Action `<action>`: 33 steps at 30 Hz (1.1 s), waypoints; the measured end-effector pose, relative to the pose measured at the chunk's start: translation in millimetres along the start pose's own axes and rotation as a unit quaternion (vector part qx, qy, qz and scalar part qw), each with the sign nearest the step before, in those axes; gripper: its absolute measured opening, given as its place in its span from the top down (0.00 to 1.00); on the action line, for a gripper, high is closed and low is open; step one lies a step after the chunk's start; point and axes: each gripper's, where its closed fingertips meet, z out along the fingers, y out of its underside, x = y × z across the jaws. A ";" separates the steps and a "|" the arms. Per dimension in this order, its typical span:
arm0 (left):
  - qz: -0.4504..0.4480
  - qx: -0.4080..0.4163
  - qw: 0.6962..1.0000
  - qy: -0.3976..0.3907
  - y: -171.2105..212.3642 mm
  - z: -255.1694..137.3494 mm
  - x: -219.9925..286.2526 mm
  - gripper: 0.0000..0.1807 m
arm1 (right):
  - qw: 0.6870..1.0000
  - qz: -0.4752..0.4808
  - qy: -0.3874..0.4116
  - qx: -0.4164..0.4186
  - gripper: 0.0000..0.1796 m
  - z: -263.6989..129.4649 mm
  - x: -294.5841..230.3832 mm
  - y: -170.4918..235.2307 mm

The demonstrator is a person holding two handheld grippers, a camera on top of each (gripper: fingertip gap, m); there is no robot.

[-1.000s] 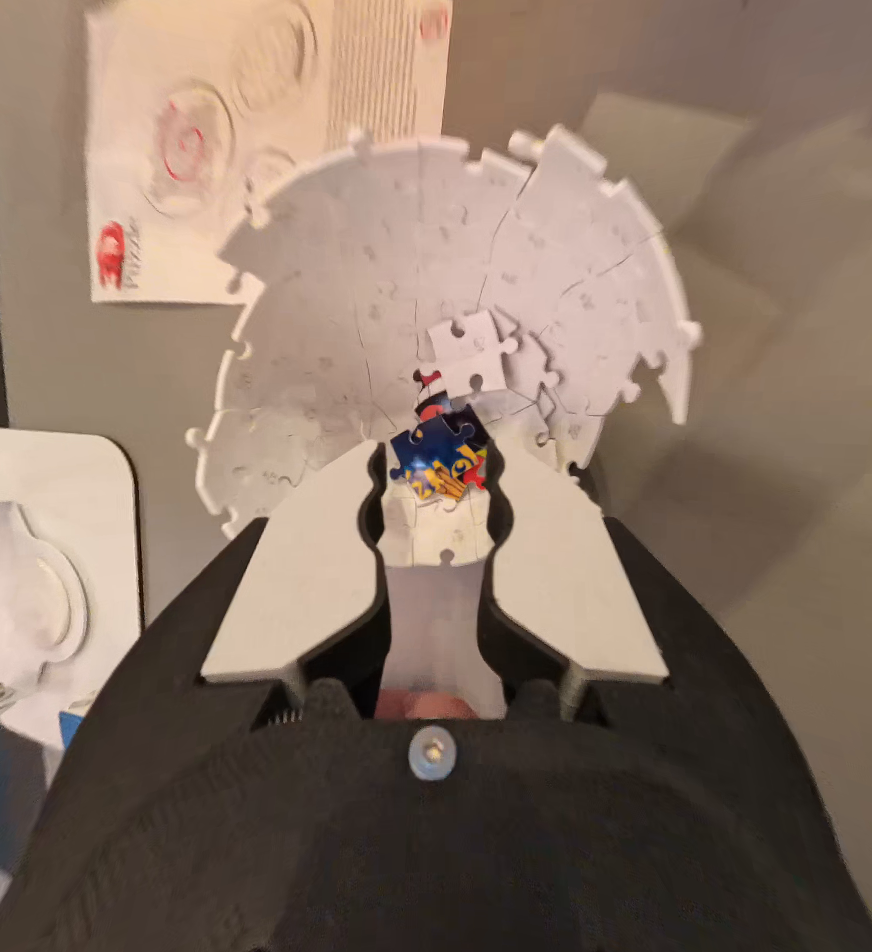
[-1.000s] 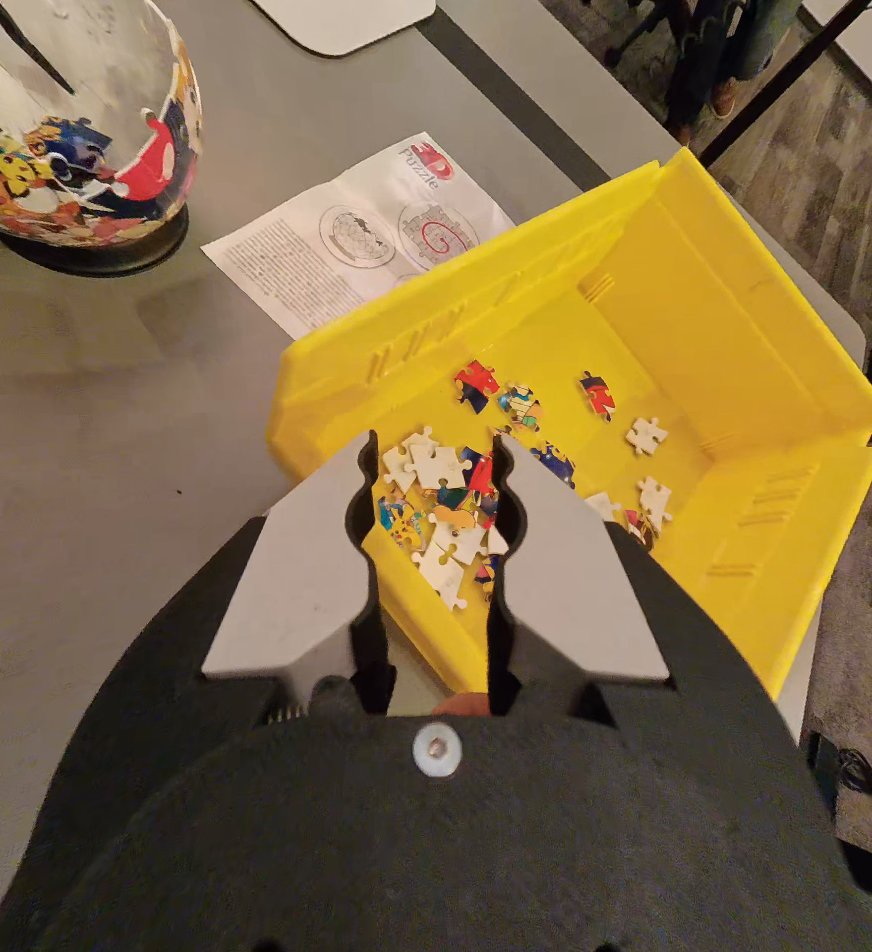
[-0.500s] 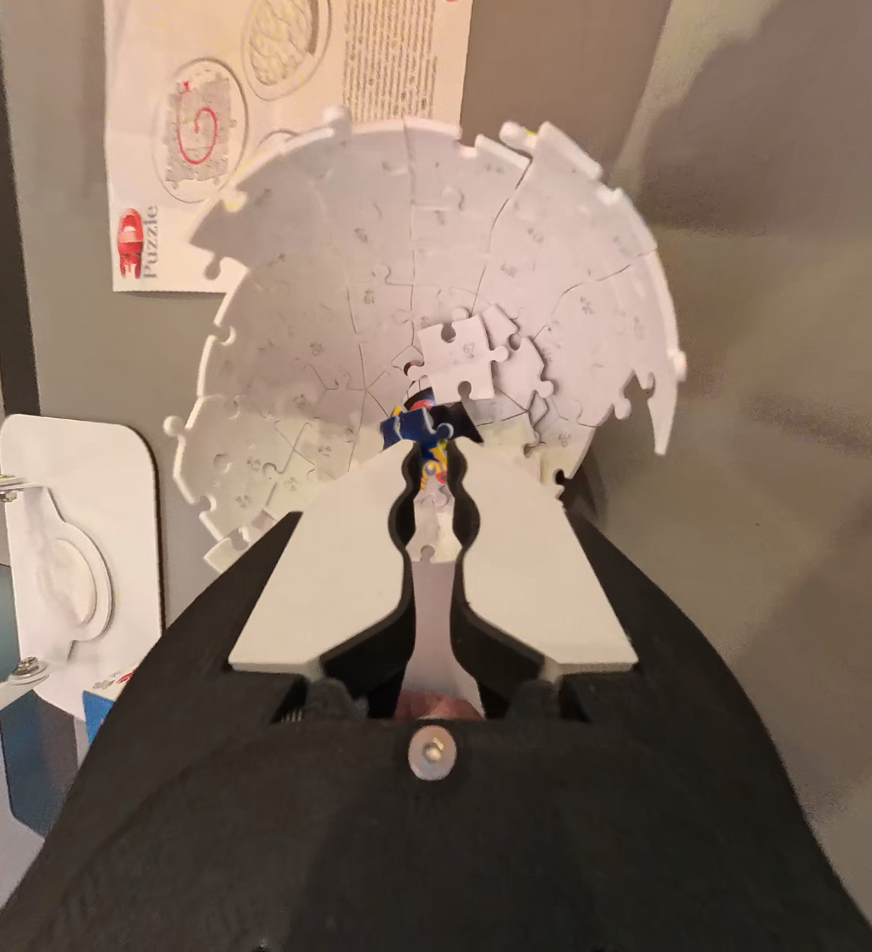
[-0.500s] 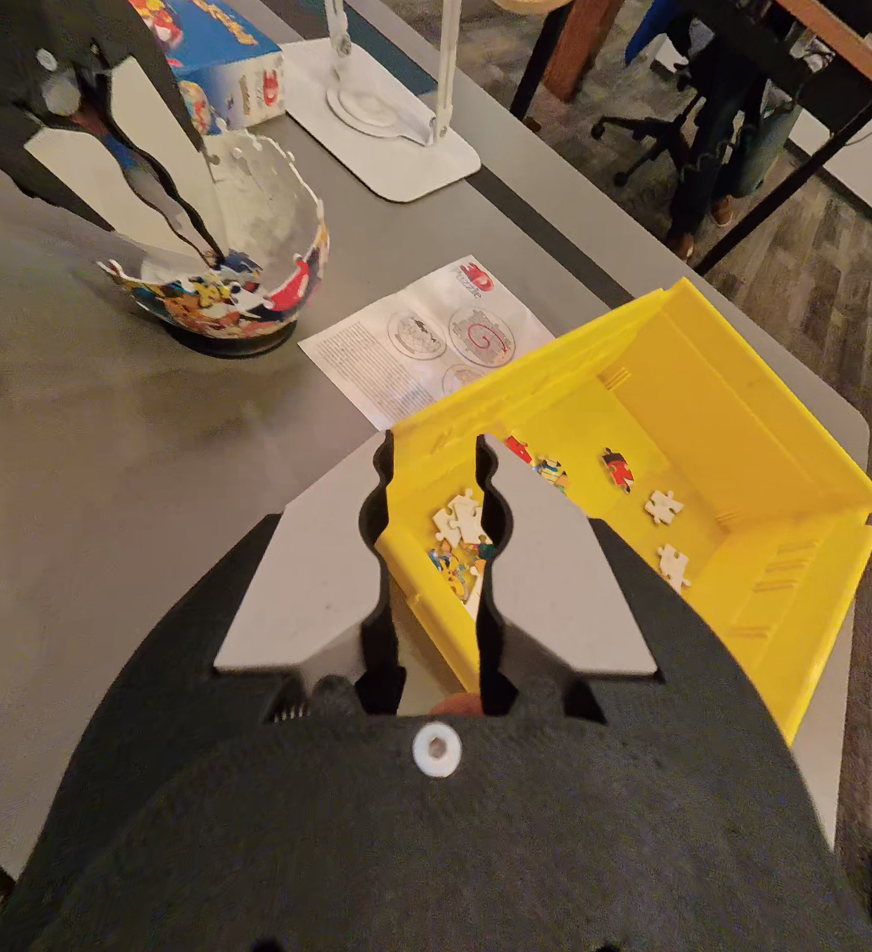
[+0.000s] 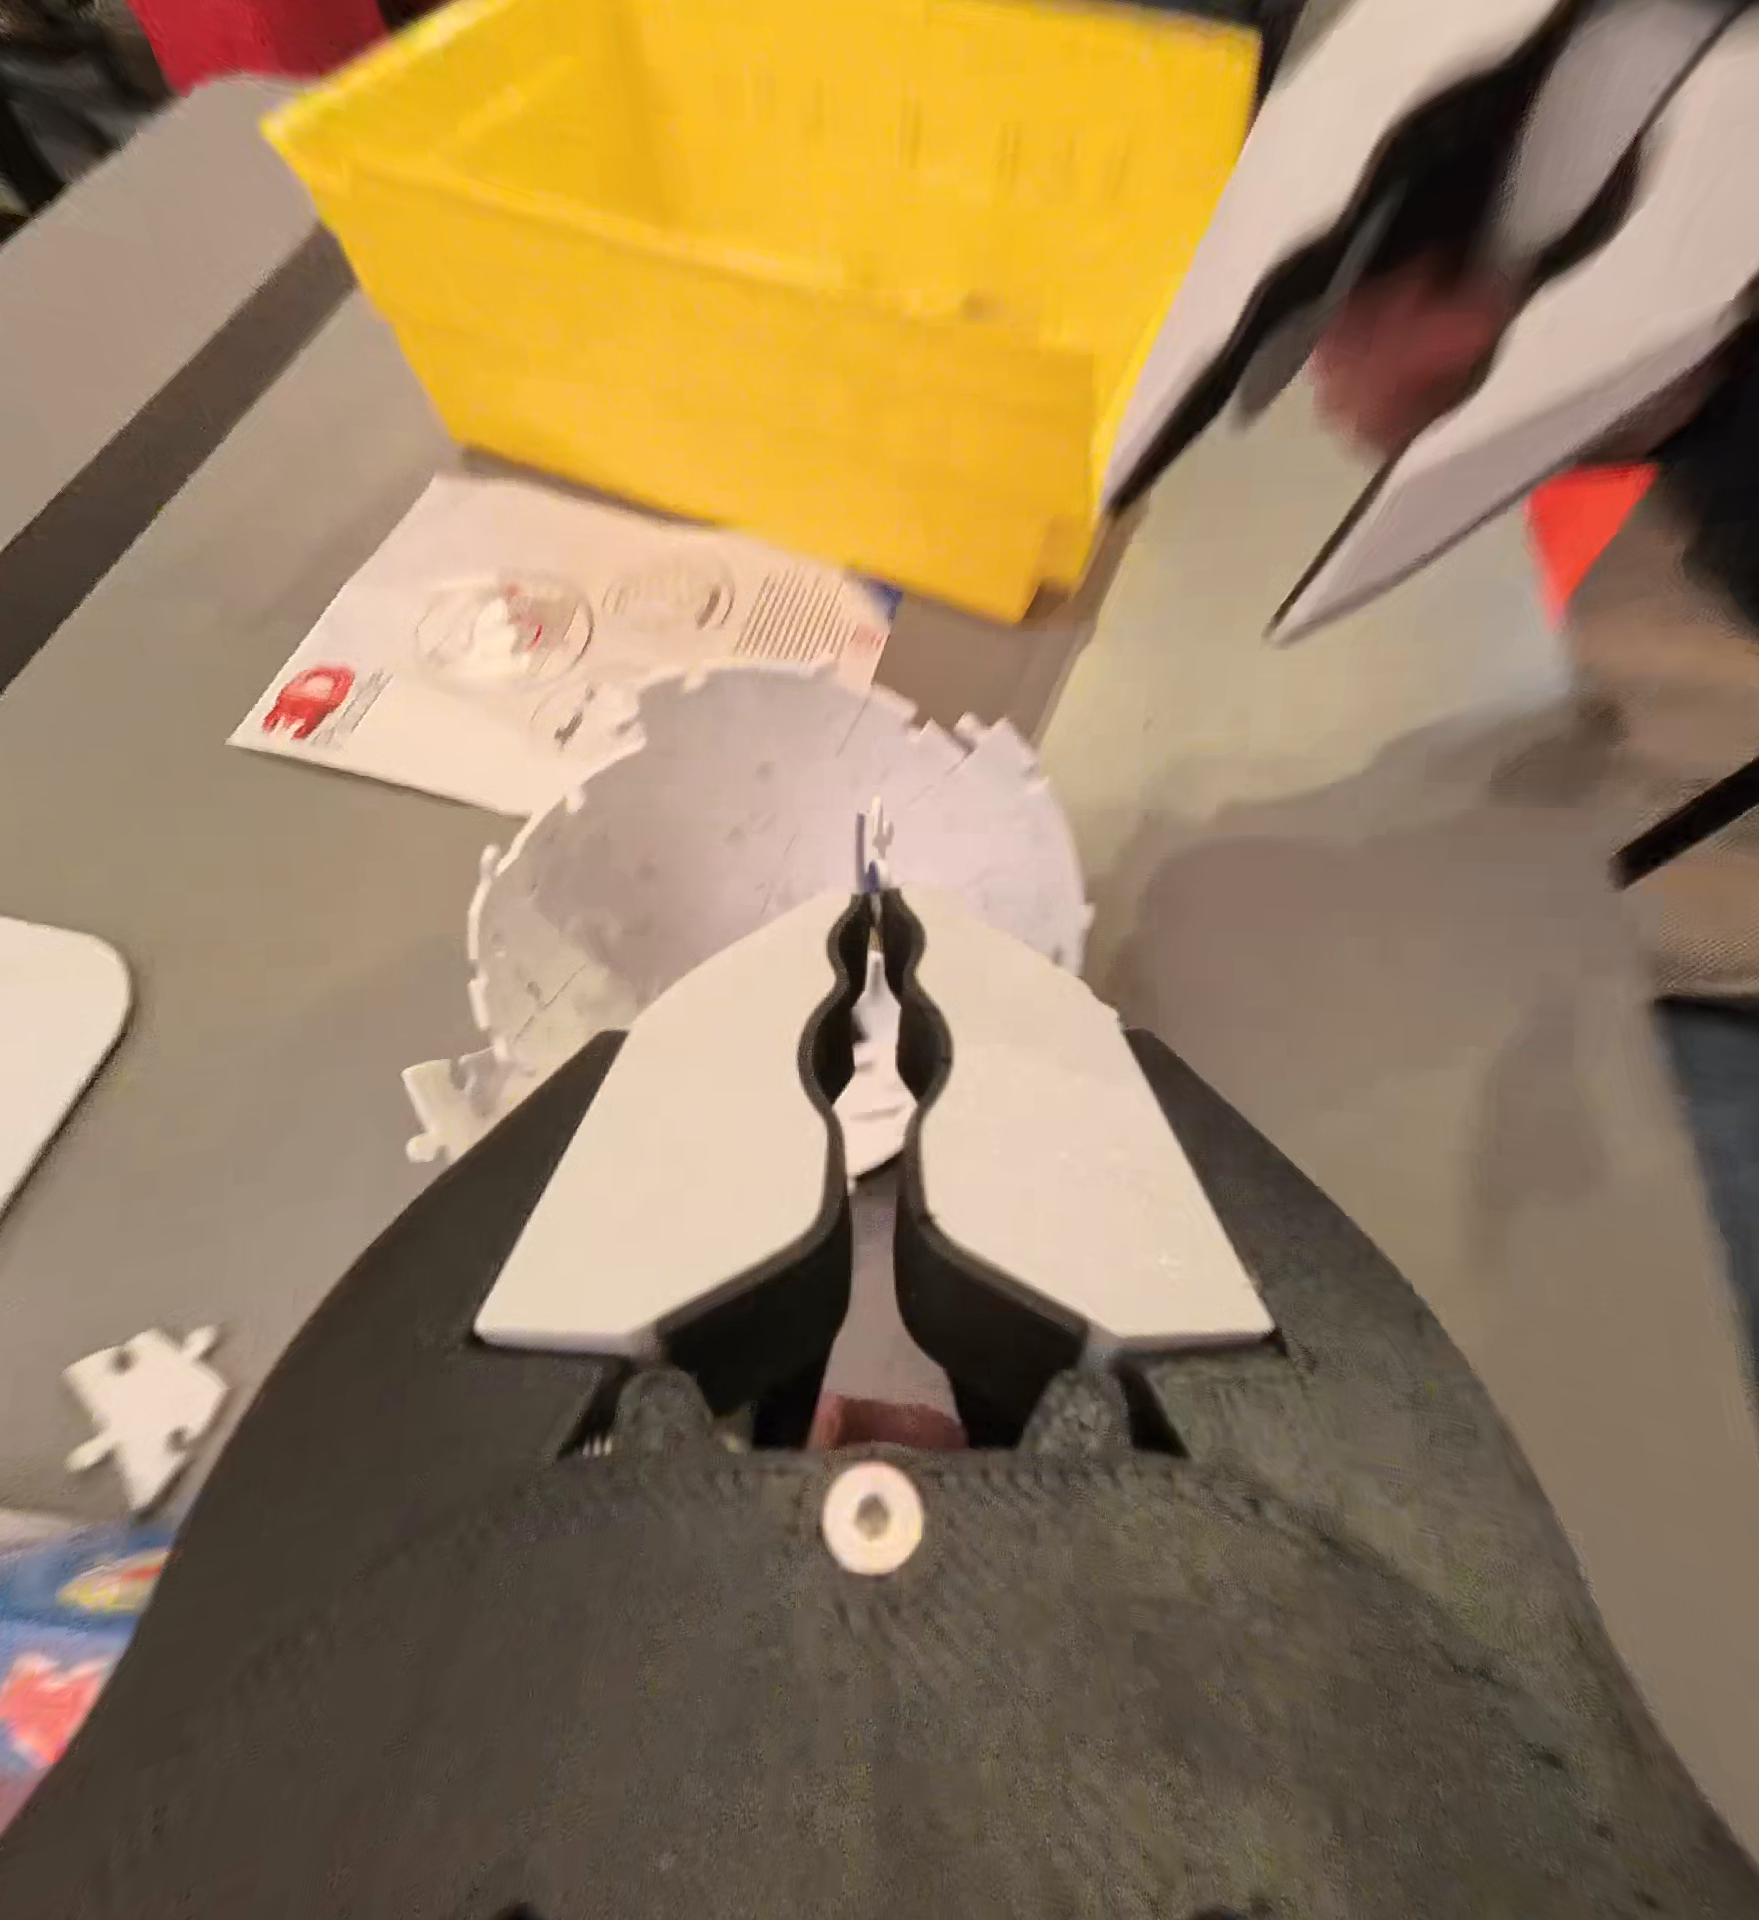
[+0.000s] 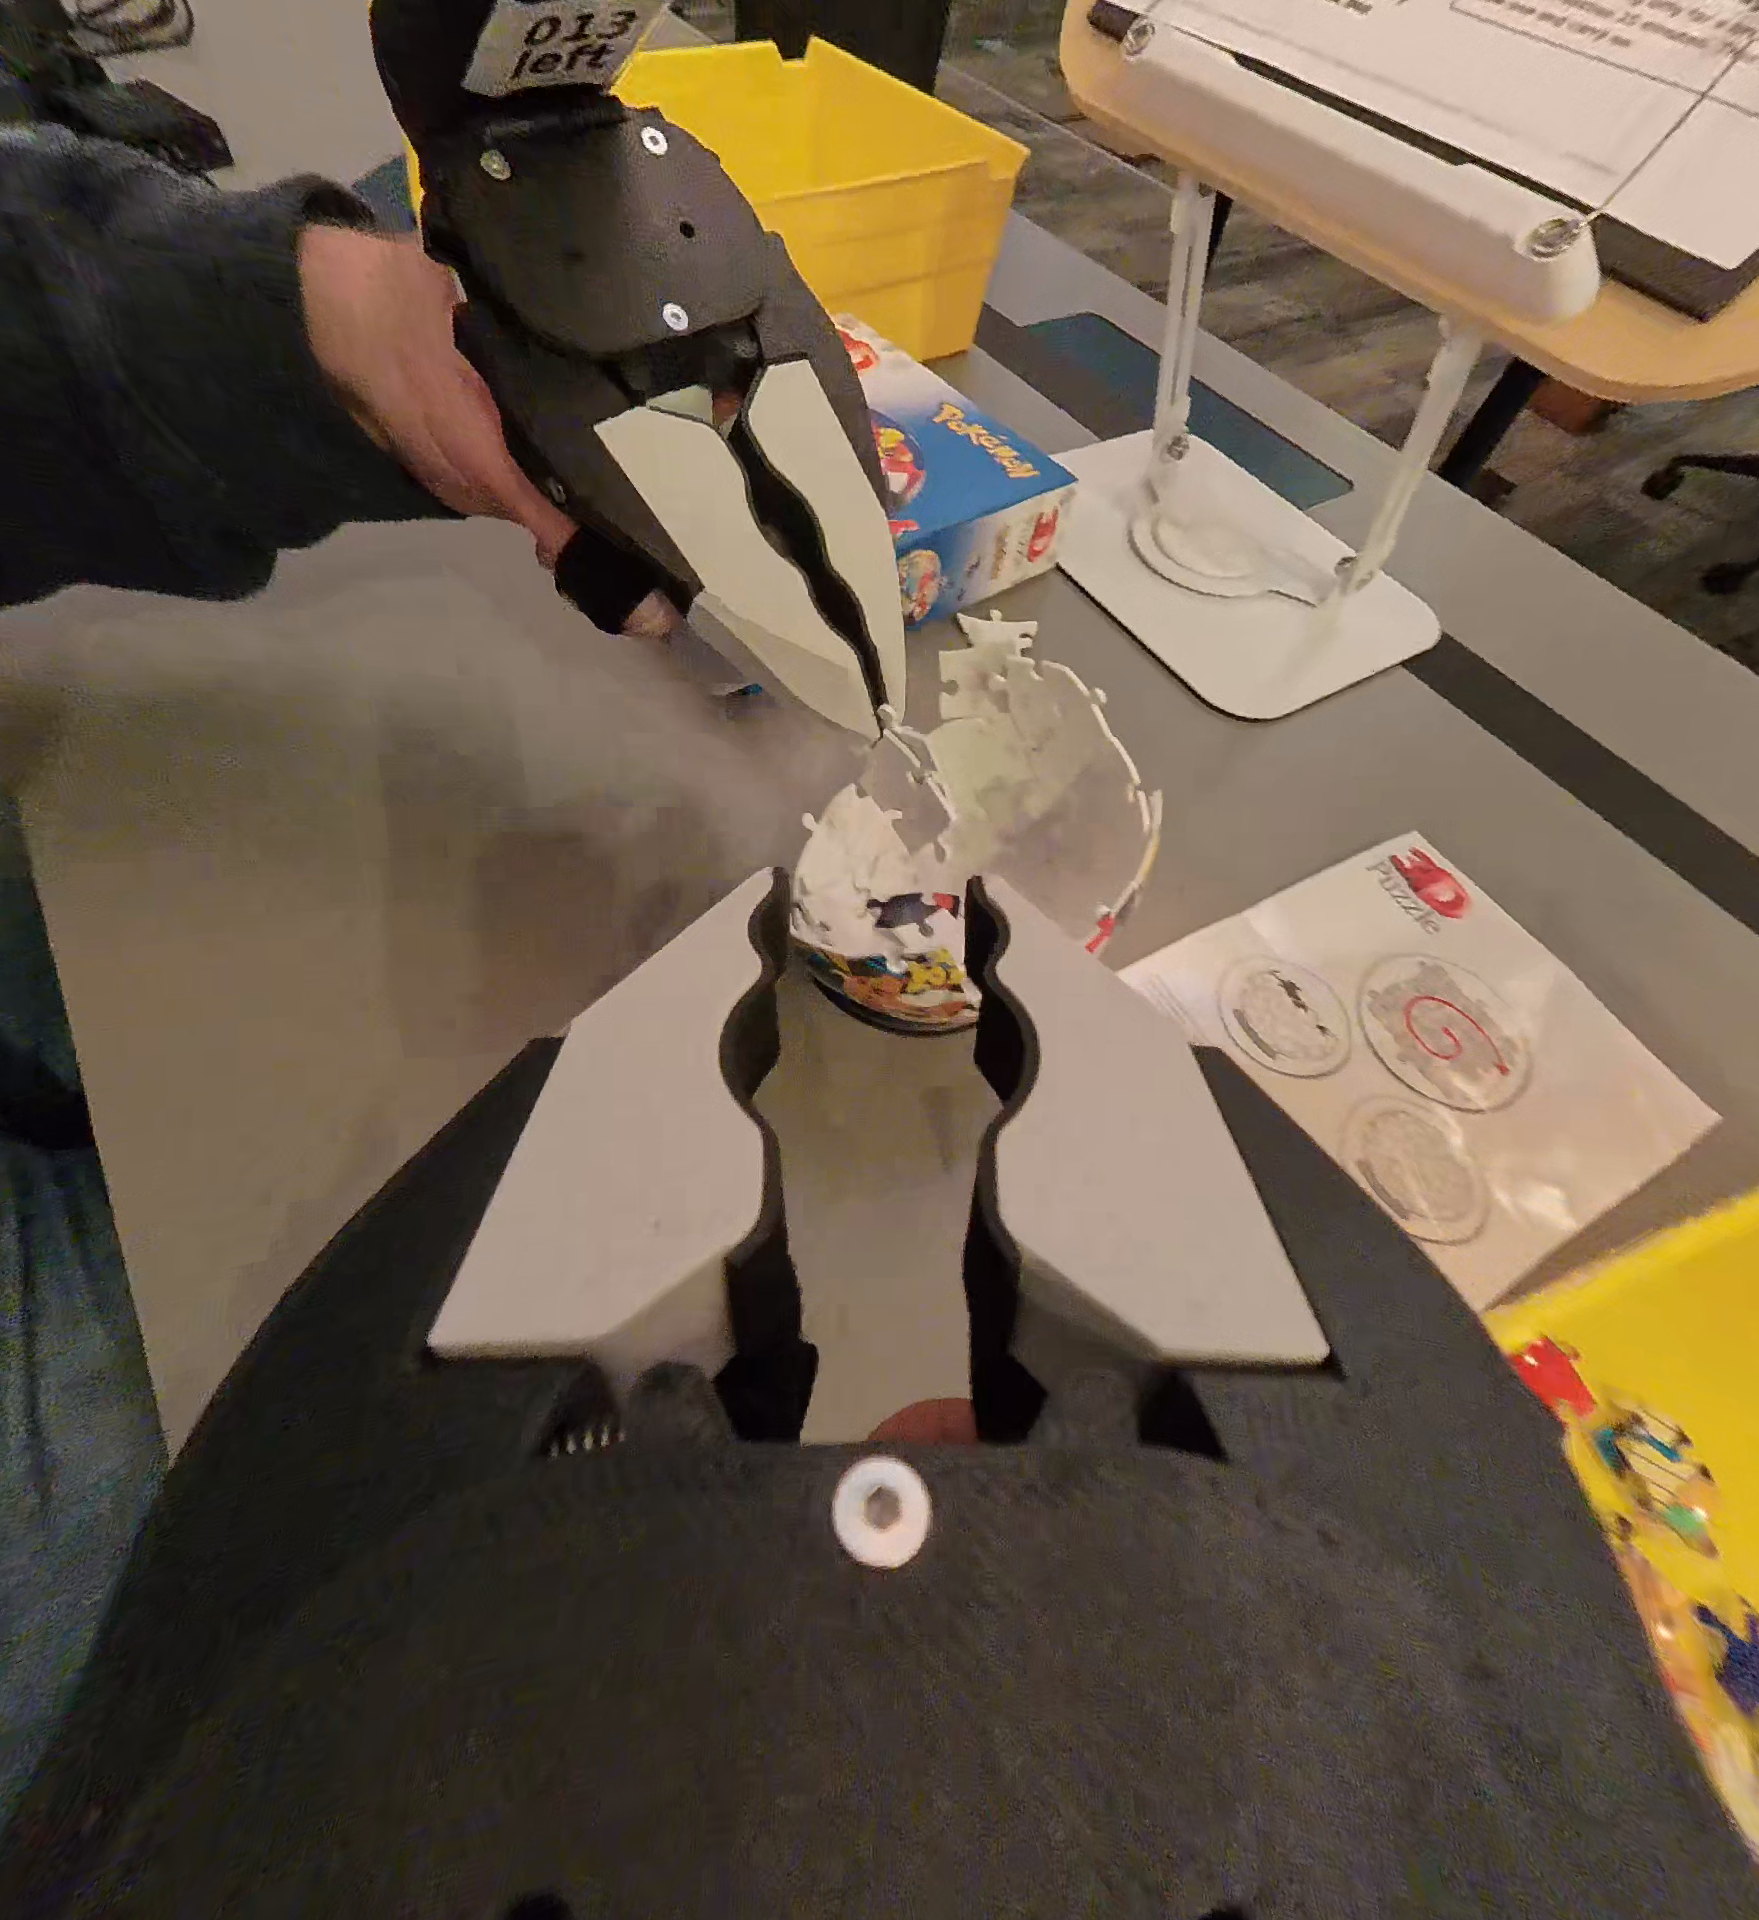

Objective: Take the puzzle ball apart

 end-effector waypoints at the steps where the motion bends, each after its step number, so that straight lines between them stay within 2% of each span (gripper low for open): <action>1: -0.017 0.026 0.999 0.013 -7.2 -5.2 3.6 0.99 | 1.000 0.011 -0.005 0.005 0.83 5.7 -0.6 -1.1; 3: -0.032 0.074 0.996 0.041 -19.4 -13.9 13.4 0.99 | 0.999 0.023 -0.017 0.017 0.83 14.2 -3.0 -5.3; 7: -0.044 0.114 0.990 0.069 -28.8 -21.5 27.4 0.99 | 0.999 0.038 -0.018 0.024 0.86 25.1 -3.1 -9.4; 10: -0.049 0.132 0.987 0.082 -32.1 -23.5 32.4 0.98 | 0.999 0.038 -0.023 0.017 0.92 29.7 -6.7 -8.4; 11: -0.051 0.136 0.986 0.082 -32.5 -23.8 32.4 0.98 | 0.999 0.037 -0.025 0.018 0.97 29.5 -7.5 -8.7; 15: -0.057 0.140 0.985 0.083 -30.8 -24.0 30.7 0.99 | 0.998 0.046 -0.040 0.025 1.00 23.7 -9.9 -10.4; 21: -0.077 0.162 0.981 0.078 -32.7 -28.7 22.8 0.99 | 0.997 0.067 -0.036 0.034 1.00 5.0 3.0 -9.1; 25: -0.077 0.161 0.981 0.074 -31.4 -29.8 21.6 0.99 | 0.997 0.062 0.048 0.024 1.00 -31.0 47.4 0.4; 29: -0.079 0.165 0.980 0.074 -31.9 -32.4 21.4 0.99 | 0.969 0.051 0.234 -0.060 1.00 -88.0 133.5 49.0; 30: -0.079 0.167 0.980 0.076 -33.4 -32.8 22.4 0.99 | 0.957 0.060 0.272 -0.081 0.93 -101.1 149.6 61.4; 31: -0.077 0.168 0.980 0.074 -34.4 -32.5 23.0 0.99 | 0.947 0.064 0.300 -0.093 0.81 -113.0 160.1 68.2; 33: -0.077 0.170 0.980 0.075 -37.1 -31.8 26.0 0.99 | 0.943 0.052 0.315 -0.092 0.76 -125.8 161.7 65.3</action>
